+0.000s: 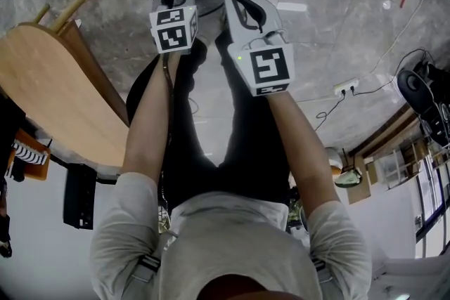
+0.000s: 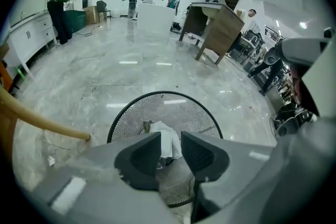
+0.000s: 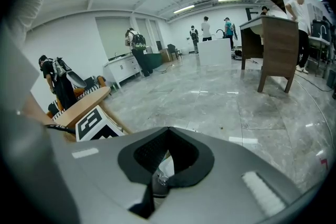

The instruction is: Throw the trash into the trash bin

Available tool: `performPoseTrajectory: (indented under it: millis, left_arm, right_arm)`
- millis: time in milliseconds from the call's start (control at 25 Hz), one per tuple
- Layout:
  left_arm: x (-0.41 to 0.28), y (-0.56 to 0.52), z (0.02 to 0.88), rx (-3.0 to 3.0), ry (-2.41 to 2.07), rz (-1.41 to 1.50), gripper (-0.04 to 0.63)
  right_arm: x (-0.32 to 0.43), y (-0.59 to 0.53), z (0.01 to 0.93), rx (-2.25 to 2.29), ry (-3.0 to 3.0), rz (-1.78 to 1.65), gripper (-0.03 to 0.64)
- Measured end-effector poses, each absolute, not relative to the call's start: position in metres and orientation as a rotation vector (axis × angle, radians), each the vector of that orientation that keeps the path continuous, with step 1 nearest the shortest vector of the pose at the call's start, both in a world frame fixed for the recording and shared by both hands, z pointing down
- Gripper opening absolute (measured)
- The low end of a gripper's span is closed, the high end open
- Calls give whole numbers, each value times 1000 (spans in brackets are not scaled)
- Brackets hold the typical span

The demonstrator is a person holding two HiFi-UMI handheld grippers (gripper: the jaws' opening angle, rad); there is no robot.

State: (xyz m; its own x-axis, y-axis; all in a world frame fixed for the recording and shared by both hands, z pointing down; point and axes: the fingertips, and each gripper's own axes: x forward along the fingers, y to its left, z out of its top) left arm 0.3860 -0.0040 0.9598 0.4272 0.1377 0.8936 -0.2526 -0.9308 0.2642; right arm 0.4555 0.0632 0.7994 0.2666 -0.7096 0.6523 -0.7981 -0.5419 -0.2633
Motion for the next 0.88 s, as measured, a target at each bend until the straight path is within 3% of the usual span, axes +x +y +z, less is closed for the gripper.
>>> performPoseTrajectory:
  millis: [320,440,880]
  left_arm:
    - [384,-5,908,2341,-88,1469,117]
    - [385,-7,865,2340,-82,1418,20]
    - [391,-20,644,2545,-73,1104,18]
  right_arm:
    - [449,56,767,2394,-1457,1155,8]
    - [444,50,739,2386,-1473,1152,8]
    - [419,21,570,2408,-1588,985,8]
